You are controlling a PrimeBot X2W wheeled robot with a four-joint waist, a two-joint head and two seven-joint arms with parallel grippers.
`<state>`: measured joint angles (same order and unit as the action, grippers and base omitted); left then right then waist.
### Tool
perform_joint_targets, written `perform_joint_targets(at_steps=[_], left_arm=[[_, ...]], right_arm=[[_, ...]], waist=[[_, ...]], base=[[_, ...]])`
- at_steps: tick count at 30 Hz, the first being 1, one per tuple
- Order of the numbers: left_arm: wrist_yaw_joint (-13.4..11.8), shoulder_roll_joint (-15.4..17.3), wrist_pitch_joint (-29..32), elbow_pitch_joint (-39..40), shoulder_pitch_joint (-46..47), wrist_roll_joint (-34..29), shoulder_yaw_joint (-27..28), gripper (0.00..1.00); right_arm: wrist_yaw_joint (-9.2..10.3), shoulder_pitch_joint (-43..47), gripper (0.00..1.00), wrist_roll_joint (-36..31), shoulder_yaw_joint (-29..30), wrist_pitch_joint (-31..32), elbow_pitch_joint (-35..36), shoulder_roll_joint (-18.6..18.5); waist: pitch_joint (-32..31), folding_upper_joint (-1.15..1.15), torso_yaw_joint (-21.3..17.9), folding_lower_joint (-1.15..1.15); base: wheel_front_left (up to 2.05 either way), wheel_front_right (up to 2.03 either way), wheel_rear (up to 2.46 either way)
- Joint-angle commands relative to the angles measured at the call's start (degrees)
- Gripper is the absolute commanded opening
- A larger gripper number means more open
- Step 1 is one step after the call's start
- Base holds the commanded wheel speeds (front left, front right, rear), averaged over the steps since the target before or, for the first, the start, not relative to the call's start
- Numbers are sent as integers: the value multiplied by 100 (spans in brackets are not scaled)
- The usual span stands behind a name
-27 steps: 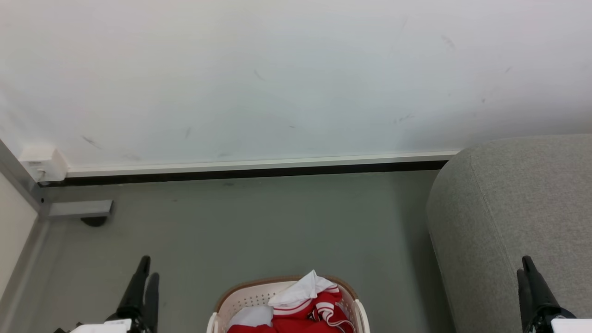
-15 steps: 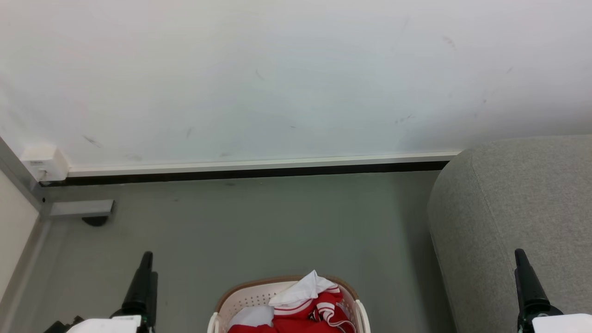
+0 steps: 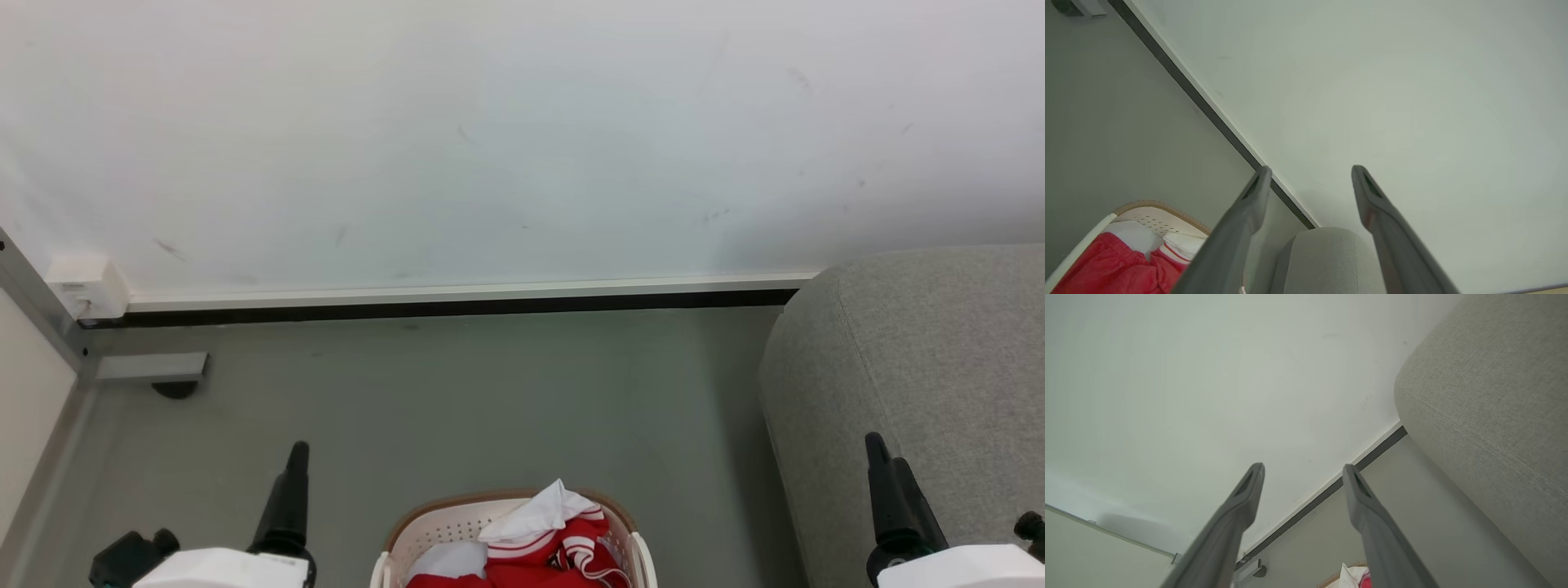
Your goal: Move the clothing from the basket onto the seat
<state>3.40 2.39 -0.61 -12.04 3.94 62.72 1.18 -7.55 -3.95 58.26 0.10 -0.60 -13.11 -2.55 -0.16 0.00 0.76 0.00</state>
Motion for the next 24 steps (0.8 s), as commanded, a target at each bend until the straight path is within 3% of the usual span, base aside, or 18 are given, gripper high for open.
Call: perform_joint_targets(at_steps=[1,24], left_arm=[[-29,57,-49,110,16,-233,-25,100],[-464,344,-511,297,-92,-2333,-483,100]], right_arm=[[3,-42,100,-249,-42,-49,69,-78],[5,-52,100,-2382,-532,-509,14,-123]], waist=[[-3,0,0,0],[-51,0,18,0]], base=[[0,0,0],[0,0,0]])
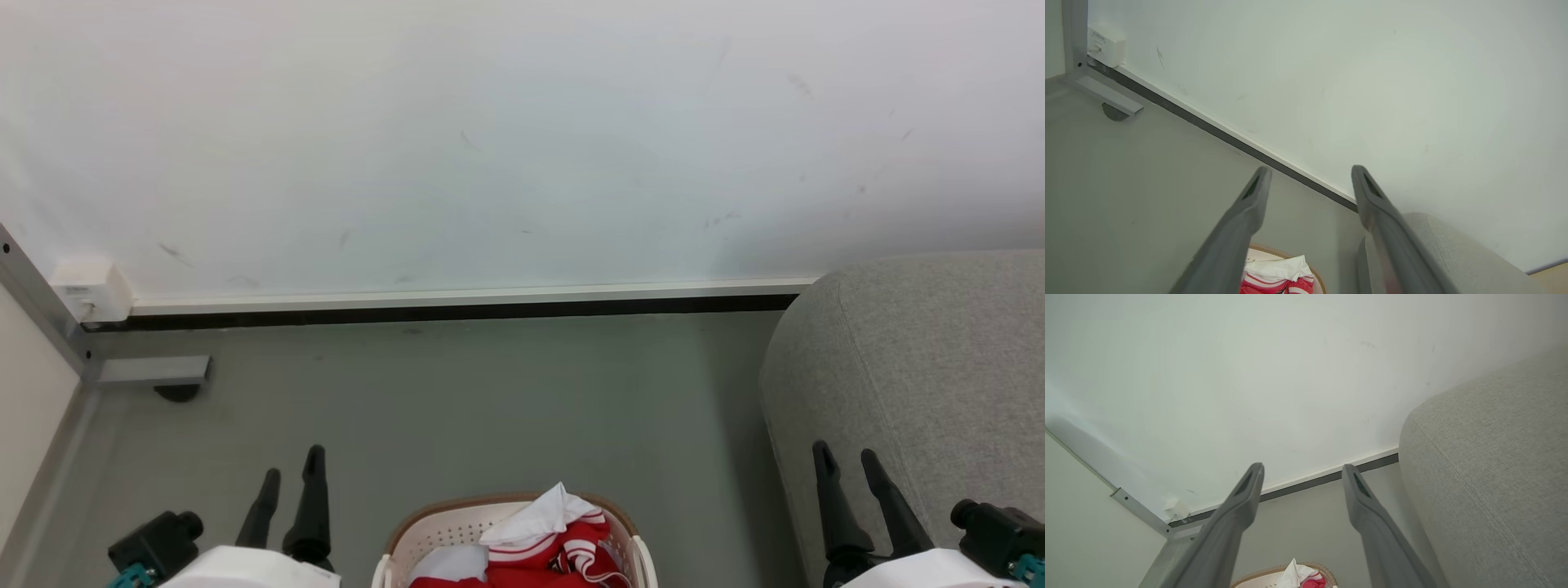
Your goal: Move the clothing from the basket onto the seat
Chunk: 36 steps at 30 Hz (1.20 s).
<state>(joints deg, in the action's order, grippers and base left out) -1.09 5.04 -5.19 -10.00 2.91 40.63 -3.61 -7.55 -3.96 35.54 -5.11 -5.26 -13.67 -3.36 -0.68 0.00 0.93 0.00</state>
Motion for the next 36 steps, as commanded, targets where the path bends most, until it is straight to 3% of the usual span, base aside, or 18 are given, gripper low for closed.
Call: perform_joint_targets(at_steps=[1,26,36], left_arm=[[-39,96,-71,100,8,-200,-25,100],[-535,492,-468,196,-100,-1854,-562,100],[-554,597,-596,173,-167,-2245,-629,100]], right_arm=[[5,-49,100,-185,-26,-60,70,-44],[7,107,100,-1696,8,-458,74,14],[8,146,100,-2092,100,-592,3,39]], waist=[[0,0,2,0],[-49,0,36,0],[-49,0,50,0]], base=[[0,0,0],[0,0,0],[0,0,0]])
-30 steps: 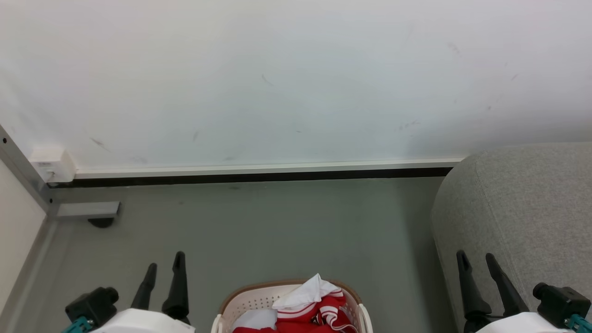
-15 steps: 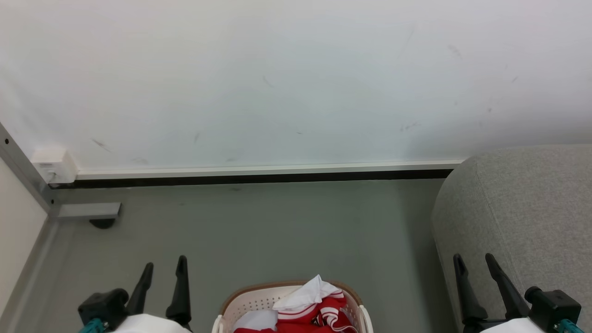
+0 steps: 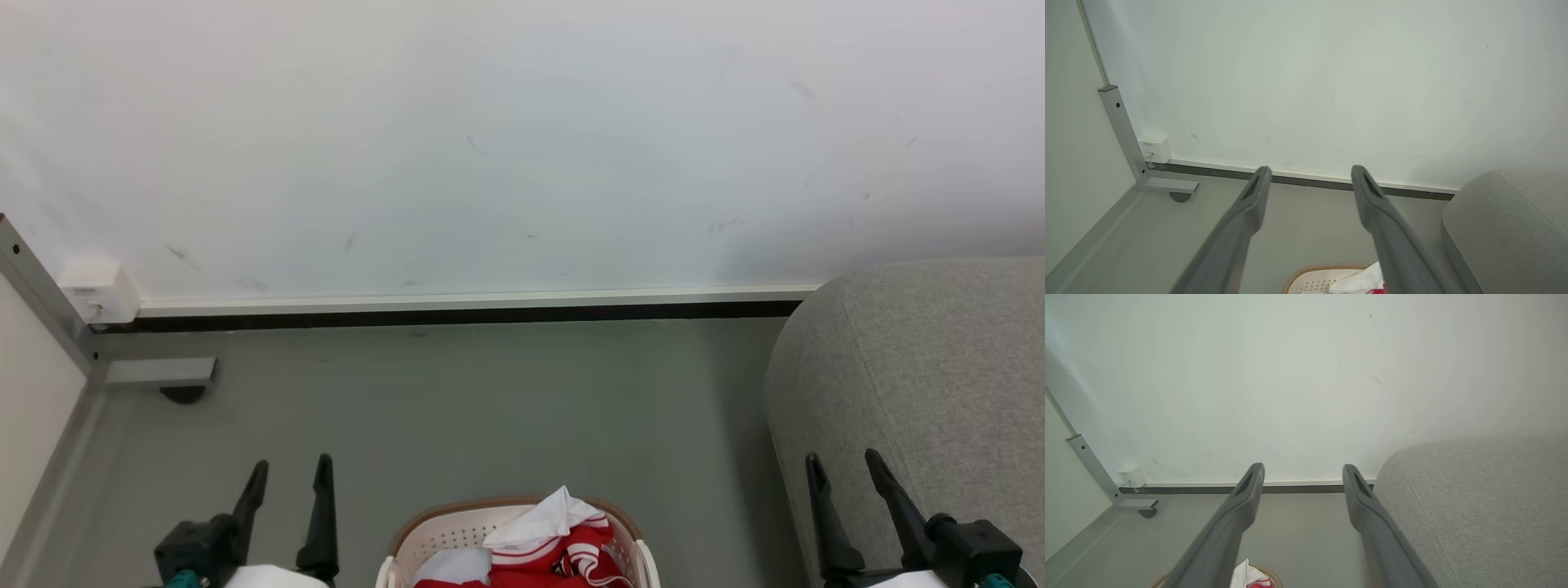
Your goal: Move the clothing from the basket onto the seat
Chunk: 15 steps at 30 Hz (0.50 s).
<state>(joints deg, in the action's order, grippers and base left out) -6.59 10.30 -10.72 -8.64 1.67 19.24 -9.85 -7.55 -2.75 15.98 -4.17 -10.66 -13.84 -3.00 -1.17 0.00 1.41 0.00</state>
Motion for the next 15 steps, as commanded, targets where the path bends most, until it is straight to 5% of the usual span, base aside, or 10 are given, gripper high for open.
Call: perform_joint_targets(at_steps=[1,15], left_arm=[[3,71,-57,33,-55,-141,-2,100],[146,-3,-223,47,-165,-668,102,100]], right_arm=[[8,31,100,-181,15,-68,16,7],[10,71,100,-669,55,-218,-13,12]], waist=[[1,0,3,0],[1,0,14,0]], base=[[0,0,0],[0,0,0]])
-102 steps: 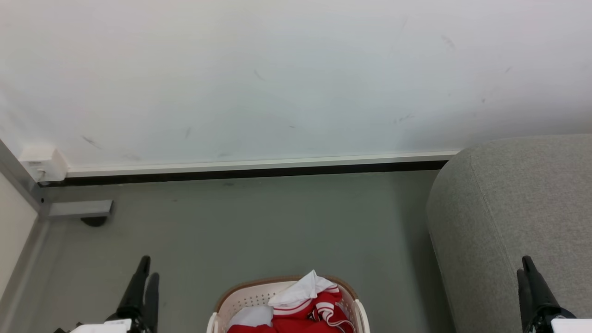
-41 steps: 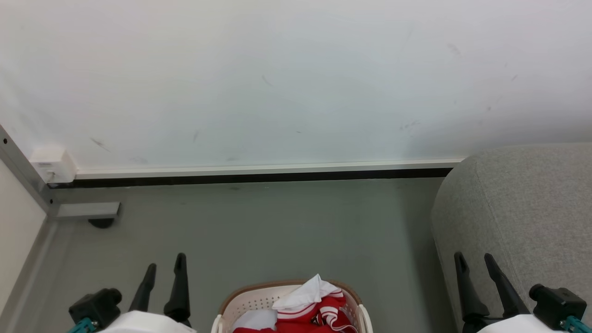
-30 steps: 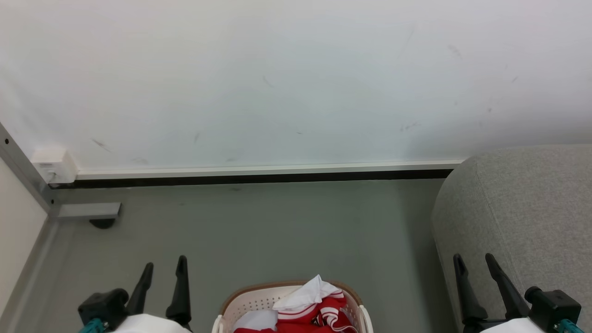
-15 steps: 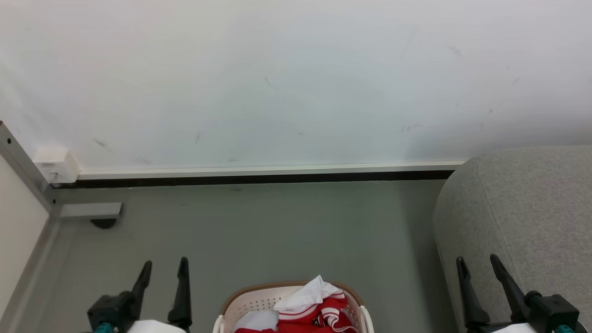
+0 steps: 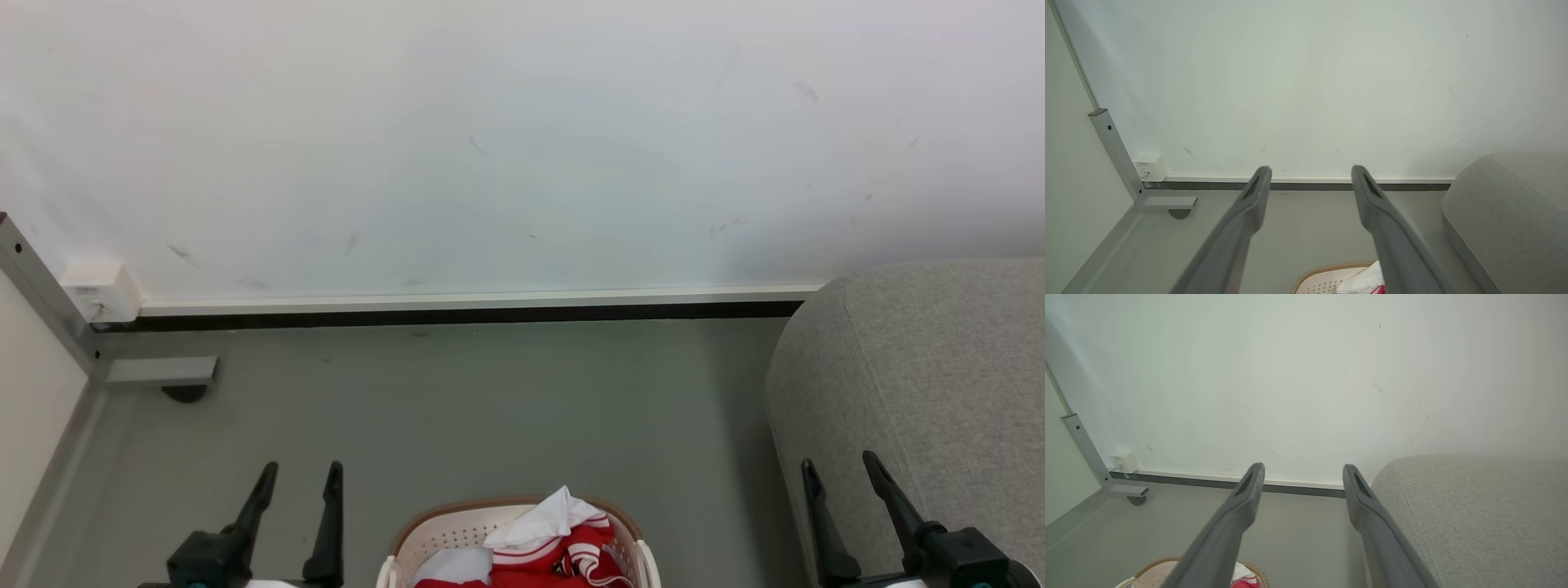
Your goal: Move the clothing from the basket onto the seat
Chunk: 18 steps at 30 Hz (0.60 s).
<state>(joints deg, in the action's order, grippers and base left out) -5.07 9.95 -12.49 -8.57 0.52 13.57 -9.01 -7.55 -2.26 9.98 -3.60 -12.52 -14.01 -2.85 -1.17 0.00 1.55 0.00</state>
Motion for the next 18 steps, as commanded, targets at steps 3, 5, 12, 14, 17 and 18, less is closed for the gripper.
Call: perform_joint_targets(at_steps=[3,5,12,14,17,18], left_arm=[[32,-3,-76,39,-70,-228,46,100],[68,-31,-108,28,-77,-288,72,100],[146,-106,-172,28,-109,-604,171,100],[182,-122,-192,33,-115,-695,199,100],[229,-153,-221,35,-127,-845,227,100],[244,-162,-232,38,-124,-903,237,100]], right_arm=[[10,19,100,-180,-29,-73,-2,-3],[10,8,100,-243,-51,-89,-12,-4],[11,5,100,-443,-98,-171,-6,-5],[11,4,100,-531,-120,-193,-3,-5],[11,6,100,-642,-143,-223,21,-6],[11,-5,100,-683,-147,-230,25,-6]], waist=[[3,0,-4,0],[6,0,-11,0],[17,0,-39,0],[23,0,-50,0],[32,0,-73,0],[42,0,-80,0]], base=[[0,0,0],[0,0,0],[0,0,0],[0,0,0],[0,0,0],[0,0,0]])
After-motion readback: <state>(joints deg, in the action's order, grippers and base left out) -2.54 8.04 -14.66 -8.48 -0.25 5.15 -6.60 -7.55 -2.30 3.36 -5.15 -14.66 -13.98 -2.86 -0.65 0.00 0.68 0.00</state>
